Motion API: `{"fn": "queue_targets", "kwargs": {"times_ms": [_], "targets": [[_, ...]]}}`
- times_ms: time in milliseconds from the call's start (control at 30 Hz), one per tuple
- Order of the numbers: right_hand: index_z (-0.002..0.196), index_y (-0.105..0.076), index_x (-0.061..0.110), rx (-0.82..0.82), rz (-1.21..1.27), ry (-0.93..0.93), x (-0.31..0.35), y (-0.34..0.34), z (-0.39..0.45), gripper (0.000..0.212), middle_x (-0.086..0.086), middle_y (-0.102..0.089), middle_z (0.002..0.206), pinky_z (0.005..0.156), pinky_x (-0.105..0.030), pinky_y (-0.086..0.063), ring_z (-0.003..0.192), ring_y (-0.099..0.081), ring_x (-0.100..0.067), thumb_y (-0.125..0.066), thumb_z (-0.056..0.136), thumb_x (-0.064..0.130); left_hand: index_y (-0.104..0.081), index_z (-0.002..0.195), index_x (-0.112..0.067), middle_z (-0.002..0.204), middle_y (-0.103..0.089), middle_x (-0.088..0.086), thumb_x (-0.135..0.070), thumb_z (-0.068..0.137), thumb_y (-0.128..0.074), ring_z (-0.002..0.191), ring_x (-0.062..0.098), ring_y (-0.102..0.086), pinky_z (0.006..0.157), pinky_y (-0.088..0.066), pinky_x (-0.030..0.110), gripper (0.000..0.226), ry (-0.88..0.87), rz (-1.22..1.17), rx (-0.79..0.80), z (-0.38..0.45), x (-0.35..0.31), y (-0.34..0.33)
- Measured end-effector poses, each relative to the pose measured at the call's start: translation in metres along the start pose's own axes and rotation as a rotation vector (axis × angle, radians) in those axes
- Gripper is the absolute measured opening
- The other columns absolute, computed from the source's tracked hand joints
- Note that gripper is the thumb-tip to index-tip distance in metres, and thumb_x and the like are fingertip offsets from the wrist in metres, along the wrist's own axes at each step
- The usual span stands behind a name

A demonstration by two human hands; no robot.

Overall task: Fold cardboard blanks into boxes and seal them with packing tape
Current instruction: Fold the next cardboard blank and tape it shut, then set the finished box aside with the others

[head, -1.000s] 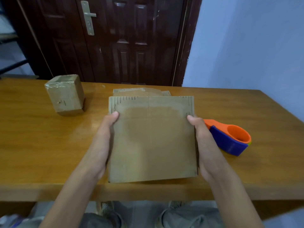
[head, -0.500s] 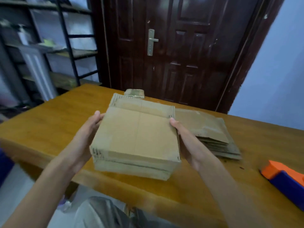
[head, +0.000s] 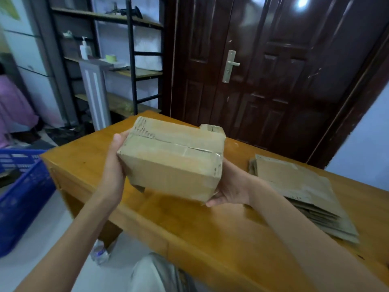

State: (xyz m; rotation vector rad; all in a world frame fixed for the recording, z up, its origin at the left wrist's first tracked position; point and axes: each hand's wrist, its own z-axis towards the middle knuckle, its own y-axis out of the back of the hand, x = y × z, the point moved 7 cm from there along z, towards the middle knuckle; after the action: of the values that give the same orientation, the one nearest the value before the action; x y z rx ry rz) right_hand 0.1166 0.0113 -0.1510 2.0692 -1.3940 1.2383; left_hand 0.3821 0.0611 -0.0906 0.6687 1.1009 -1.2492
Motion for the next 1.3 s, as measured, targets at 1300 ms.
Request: {"fn": "queue_targets", "kwargs": {"times_ms": [1300], "targets": [[0.141,-0.035,0.023,-0.747,-0.575,0.172,-0.009,0.062,0.041,0.057,-0.008,-0.072,0.102,0.052,-0.031,-0.051,0.064,-0.064,-0.019,-0.016,0.107,0.064,-0.039,0.157,-0.031,0.130,-0.058,-0.012,-0.065,0.092,-0.061,0.119,0.015,-0.058,0.084,-0.055,0.029,0.077,0.218,0.568,0.346,0.053,0.095,-0.039]]}}
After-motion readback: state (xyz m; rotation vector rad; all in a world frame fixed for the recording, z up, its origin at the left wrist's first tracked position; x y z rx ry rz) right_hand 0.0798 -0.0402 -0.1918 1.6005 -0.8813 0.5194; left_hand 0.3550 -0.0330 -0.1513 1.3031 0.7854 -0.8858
